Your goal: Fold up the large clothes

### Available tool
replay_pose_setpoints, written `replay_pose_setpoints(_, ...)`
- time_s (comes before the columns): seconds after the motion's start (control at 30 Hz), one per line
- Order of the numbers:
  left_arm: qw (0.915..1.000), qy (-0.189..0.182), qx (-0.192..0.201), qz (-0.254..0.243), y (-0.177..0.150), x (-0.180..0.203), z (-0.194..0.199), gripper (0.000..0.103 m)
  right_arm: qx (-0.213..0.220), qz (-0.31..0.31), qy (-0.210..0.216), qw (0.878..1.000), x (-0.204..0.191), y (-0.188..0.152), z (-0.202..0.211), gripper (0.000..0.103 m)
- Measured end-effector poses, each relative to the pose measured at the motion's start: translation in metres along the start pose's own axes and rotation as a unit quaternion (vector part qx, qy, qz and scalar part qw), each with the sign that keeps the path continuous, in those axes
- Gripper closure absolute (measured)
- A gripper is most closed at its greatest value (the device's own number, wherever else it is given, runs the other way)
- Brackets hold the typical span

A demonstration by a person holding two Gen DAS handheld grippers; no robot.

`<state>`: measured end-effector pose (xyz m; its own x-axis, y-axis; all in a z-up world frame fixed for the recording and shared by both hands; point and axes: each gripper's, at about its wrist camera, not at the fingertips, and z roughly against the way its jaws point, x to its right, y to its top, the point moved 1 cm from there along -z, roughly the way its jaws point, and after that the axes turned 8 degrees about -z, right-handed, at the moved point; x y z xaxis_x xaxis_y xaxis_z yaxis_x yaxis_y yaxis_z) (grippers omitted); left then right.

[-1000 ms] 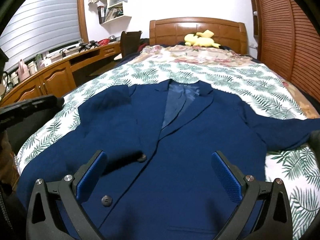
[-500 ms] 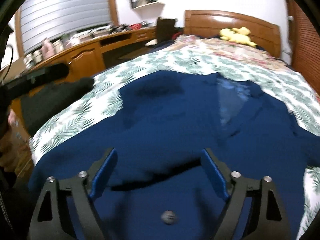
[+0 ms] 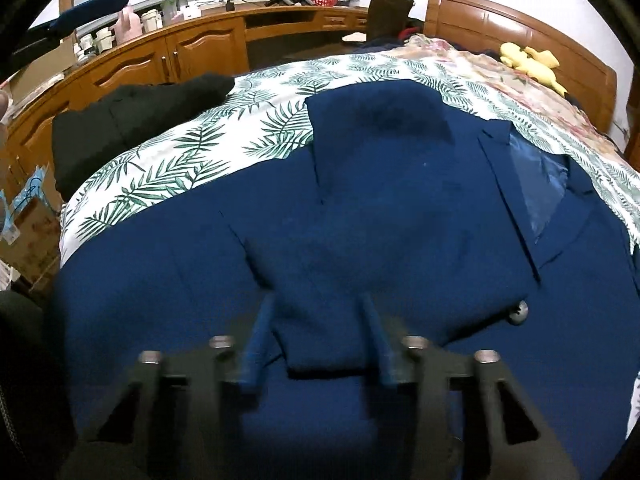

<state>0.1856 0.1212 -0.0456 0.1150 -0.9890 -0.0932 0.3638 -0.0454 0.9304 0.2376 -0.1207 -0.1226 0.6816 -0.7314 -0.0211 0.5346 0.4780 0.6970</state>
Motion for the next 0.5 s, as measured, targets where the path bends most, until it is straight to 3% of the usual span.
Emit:
replay_pose_setpoints(0.13, 0.9999, 0.004, 0.0, -0.014, 0.001, 0.002, -0.001, 0.025, 0.005, 0.018, -0.005, 1.0, -0.004, 0.0, 0.004, 0.096)
replay_pose_setpoints(0.27, 0.9991, -0.035, -0.022, -0.001, 0.0, 0.005, -0.008, 0.025, 0.043, -0.008, -0.001, 0.999, 0.005, -0.001, 0.027, 0.098)
replay_pose_setpoints(0.5, 0.9967, -0.073, -0.036, 0.009, 0.002, 0.026, -0.013, 0.025, 0.132, -0.053, -0.018, 0.99, 0.043, -0.017, 0.108, 0.099)
